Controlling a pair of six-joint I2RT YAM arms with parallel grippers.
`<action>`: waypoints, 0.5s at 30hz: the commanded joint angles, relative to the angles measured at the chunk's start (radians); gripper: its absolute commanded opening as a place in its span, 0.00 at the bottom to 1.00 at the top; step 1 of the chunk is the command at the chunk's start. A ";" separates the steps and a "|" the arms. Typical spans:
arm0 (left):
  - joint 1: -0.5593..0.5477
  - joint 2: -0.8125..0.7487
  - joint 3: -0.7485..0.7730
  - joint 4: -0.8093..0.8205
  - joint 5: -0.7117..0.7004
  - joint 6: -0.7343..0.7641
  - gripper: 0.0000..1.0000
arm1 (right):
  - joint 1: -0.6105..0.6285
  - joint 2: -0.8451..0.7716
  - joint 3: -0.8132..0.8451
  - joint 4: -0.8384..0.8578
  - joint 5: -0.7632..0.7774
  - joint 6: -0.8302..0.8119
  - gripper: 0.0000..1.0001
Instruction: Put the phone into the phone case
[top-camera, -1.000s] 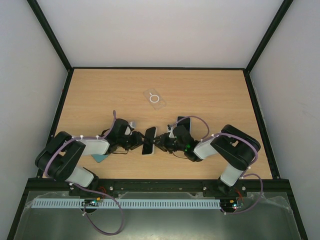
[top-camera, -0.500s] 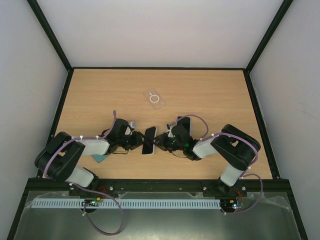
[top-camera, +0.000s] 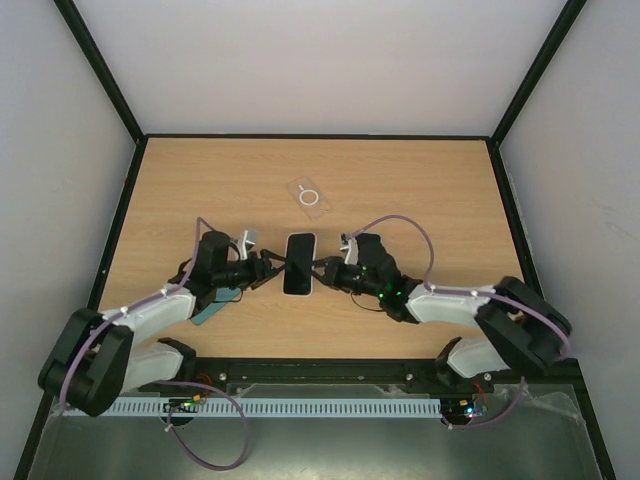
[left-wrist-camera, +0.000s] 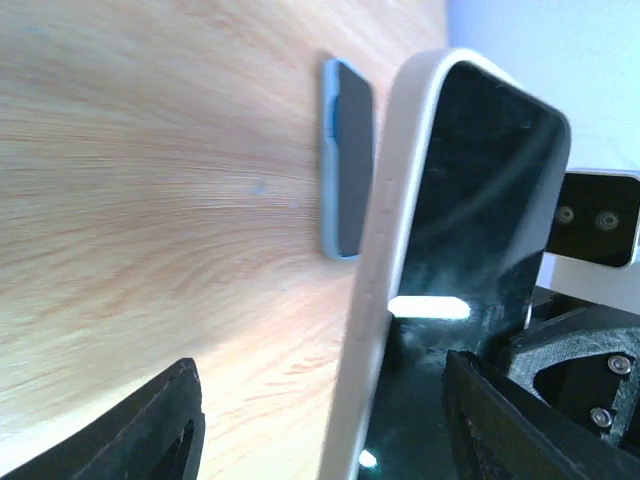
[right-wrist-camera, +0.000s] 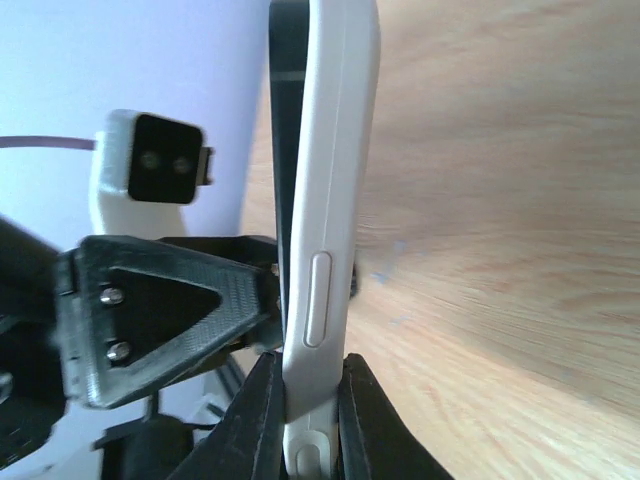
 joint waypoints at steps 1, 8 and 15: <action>0.008 -0.083 0.034 -0.018 0.138 0.040 0.66 | 0.000 -0.137 -0.017 0.074 -0.048 -0.067 0.08; 0.005 -0.180 0.046 0.070 0.239 -0.003 0.58 | 0.000 -0.266 -0.039 0.126 -0.109 -0.064 0.08; -0.015 -0.172 0.013 0.244 0.297 -0.107 0.24 | 0.000 -0.256 -0.045 0.192 -0.144 -0.013 0.08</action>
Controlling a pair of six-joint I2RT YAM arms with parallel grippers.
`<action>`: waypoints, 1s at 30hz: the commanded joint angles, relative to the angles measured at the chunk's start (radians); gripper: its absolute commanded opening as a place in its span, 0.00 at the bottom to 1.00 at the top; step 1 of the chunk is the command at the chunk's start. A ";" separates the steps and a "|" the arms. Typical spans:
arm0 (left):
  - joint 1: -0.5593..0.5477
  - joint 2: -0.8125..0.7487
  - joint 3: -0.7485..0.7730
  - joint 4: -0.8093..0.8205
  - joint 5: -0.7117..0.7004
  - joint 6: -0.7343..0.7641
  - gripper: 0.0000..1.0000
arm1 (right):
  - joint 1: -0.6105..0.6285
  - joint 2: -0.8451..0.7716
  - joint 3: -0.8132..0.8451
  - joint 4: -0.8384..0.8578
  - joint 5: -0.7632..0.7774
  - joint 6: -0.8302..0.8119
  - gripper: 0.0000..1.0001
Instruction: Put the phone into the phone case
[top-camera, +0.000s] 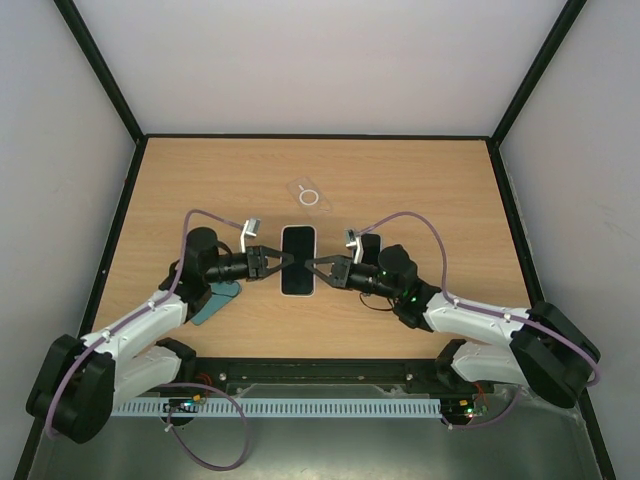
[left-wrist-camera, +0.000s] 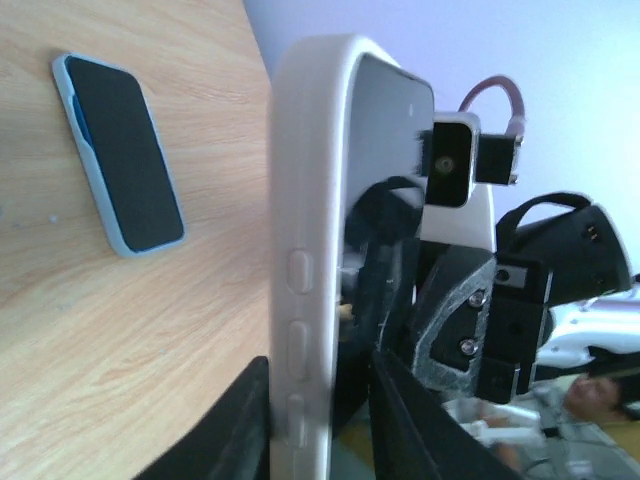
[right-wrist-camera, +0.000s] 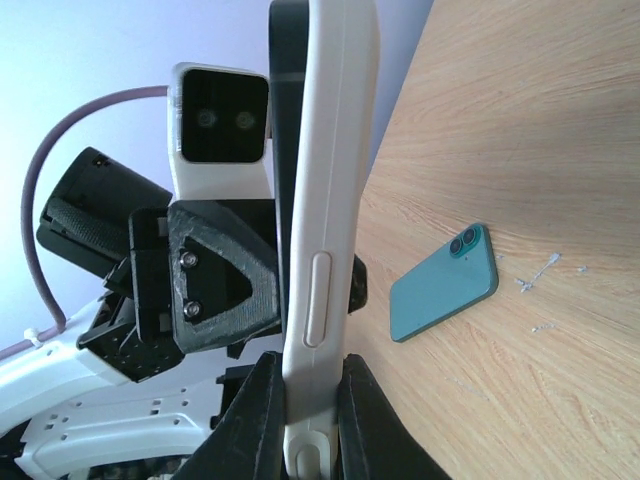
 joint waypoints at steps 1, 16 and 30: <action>-0.011 0.001 -0.017 0.119 0.059 -0.053 0.20 | 0.000 -0.017 0.000 0.129 -0.037 0.018 0.09; -0.018 0.038 0.002 0.256 0.009 -0.094 0.02 | 0.020 -0.031 -0.119 0.136 -0.048 0.089 0.57; -0.020 0.071 0.018 0.144 -0.058 0.055 0.02 | 0.034 -0.063 -0.126 0.203 -0.016 0.183 0.06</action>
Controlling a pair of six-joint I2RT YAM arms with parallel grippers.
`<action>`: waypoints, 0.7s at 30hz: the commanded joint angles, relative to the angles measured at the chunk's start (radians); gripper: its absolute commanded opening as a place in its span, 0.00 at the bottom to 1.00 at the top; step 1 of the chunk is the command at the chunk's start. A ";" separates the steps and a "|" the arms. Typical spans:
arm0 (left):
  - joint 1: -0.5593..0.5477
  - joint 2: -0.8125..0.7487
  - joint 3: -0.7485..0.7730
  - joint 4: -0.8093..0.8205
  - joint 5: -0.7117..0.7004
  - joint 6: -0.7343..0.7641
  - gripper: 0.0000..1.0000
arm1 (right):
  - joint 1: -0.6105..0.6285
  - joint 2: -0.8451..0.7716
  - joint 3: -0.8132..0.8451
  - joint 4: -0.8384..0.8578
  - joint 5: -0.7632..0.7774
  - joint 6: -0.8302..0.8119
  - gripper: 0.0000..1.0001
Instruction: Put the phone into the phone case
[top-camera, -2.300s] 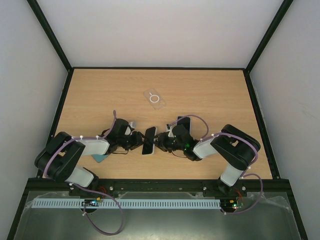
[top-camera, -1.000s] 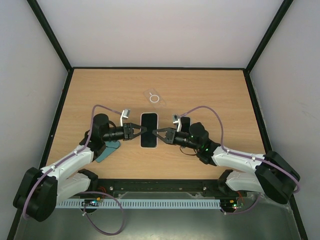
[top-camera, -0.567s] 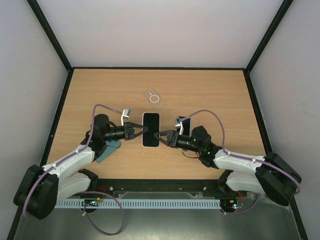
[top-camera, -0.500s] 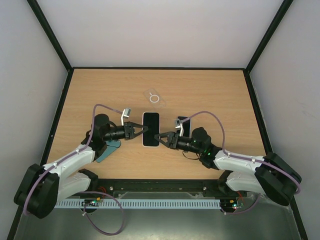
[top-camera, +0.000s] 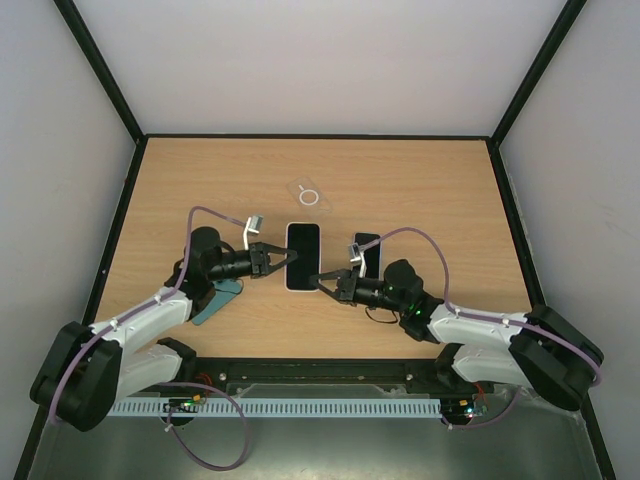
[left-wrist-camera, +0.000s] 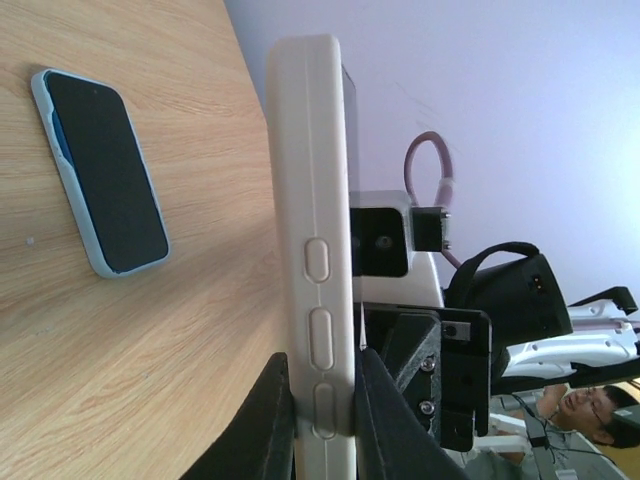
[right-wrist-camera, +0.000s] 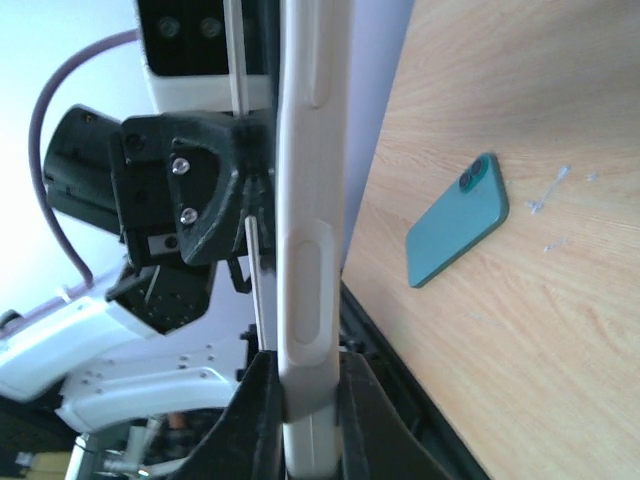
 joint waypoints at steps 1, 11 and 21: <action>-0.003 0.001 0.026 -0.049 -0.064 0.147 0.02 | 0.006 -0.043 0.009 0.071 0.028 0.056 0.03; -0.003 0.009 -0.008 0.015 0.013 0.123 0.02 | 0.007 -0.085 0.020 -0.029 0.080 0.016 0.15; -0.024 -0.097 0.002 -0.034 0.161 0.098 0.02 | 0.006 -0.210 0.191 -0.470 0.225 -0.238 0.62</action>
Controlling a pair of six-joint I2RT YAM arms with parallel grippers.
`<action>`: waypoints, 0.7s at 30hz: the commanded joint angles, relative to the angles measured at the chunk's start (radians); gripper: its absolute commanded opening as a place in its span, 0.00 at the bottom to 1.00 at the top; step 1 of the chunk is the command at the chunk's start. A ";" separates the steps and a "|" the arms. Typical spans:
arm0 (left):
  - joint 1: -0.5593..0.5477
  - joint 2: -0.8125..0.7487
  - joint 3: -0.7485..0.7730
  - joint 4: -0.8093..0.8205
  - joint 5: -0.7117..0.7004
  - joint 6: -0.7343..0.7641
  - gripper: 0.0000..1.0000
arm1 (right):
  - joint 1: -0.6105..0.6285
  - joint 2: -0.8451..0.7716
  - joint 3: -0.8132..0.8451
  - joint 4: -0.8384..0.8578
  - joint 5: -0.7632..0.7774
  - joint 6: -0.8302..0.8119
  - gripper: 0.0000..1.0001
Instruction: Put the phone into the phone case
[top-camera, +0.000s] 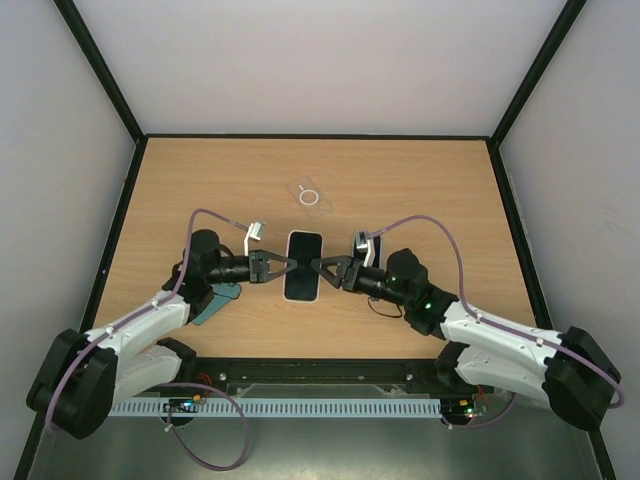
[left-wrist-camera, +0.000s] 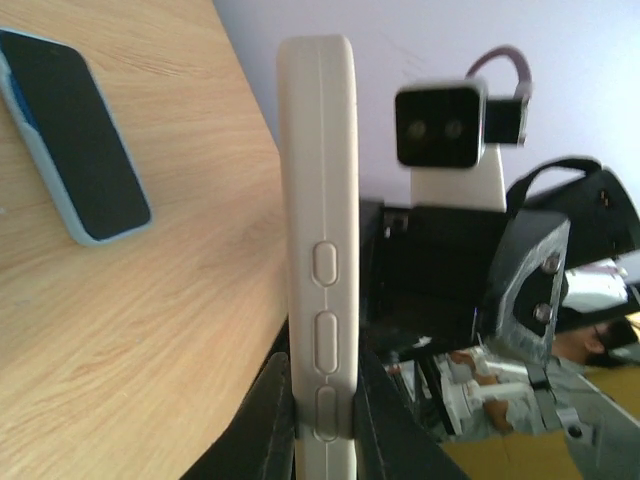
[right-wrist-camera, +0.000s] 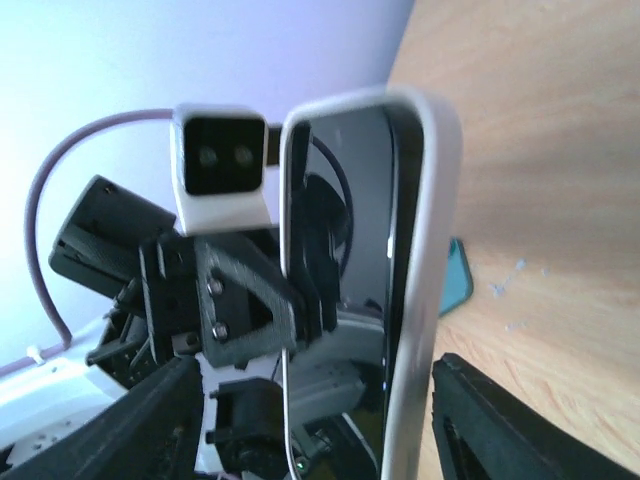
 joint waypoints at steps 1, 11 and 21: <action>-0.025 -0.086 0.020 -0.014 0.099 0.044 0.02 | -0.002 -0.063 0.077 -0.152 0.093 -0.110 0.65; -0.123 -0.112 0.054 -0.106 0.117 0.101 0.02 | -0.001 -0.067 0.087 -0.104 0.066 -0.070 0.61; -0.129 -0.121 0.058 -0.143 0.089 0.124 0.02 | -0.001 -0.116 0.041 -0.109 0.107 -0.034 0.44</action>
